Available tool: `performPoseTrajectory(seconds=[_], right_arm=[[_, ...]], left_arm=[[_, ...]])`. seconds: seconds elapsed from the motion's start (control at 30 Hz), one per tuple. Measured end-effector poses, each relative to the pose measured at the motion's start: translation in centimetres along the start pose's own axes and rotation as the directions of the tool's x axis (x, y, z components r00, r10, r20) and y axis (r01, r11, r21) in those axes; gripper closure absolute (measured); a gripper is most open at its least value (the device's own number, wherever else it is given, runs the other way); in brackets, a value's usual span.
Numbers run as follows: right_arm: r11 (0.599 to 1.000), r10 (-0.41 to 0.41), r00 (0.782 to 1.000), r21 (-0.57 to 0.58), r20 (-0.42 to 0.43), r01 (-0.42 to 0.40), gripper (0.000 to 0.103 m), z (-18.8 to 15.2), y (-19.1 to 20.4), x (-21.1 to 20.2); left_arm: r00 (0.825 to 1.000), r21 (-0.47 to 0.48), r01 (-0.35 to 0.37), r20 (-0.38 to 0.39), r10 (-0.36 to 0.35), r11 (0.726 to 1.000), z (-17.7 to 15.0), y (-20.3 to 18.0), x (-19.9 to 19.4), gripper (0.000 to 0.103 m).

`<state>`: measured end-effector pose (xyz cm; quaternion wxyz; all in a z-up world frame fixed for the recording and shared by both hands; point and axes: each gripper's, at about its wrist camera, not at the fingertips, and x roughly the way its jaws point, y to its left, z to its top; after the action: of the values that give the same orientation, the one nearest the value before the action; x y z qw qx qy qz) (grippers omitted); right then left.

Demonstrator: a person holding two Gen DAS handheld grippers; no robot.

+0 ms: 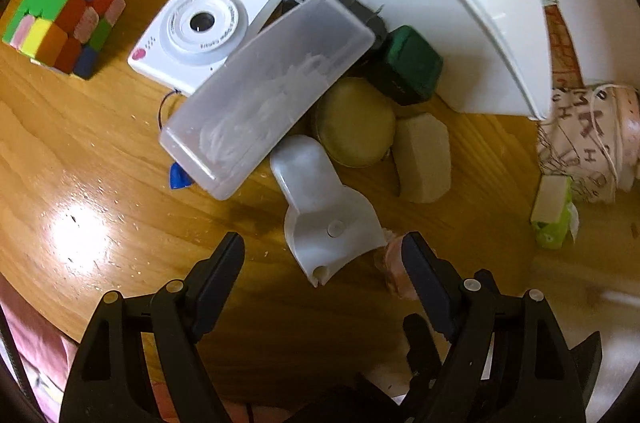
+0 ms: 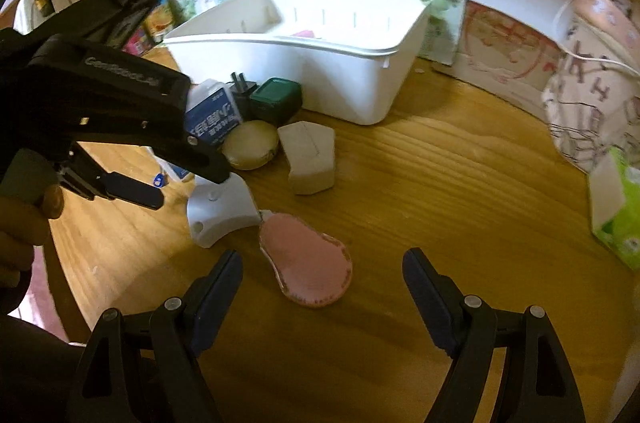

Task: Organize rigid objects
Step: 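Grasp the white plastic piece with the left tool while the right tool grasps the pink mold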

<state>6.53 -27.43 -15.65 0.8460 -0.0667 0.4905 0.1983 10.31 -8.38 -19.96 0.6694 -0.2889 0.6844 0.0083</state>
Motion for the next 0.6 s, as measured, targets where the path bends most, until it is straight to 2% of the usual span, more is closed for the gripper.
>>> performPoseTrajectory(seconds=[0.17, 0.4, 0.6], right_arm=[[0.997, 0.057, 0.998, -0.046, -0.041, -0.059, 0.020, 0.3, -0.1, 1.5], [0.991, 0.103, 0.991, -0.074, -0.088, -0.109, 0.021, 0.5, -0.4, 3.0], [0.987, 0.115, 0.988, -0.098, -0.107, -0.125, 0.026, 0.6, -0.4, 3.8]], left_arm=[[0.999, -0.039, -0.019, -0.045, 0.017, 0.999, 0.3, -0.1, 1.1, 0.020], [0.997, -0.060, -0.063, -0.050, 0.060, 0.996, 0.7, -0.6, 1.7, 0.020], [0.992, -0.072, -0.119, -0.047, 0.116, 0.990, 1.1, -1.3, 2.1, 0.019]])
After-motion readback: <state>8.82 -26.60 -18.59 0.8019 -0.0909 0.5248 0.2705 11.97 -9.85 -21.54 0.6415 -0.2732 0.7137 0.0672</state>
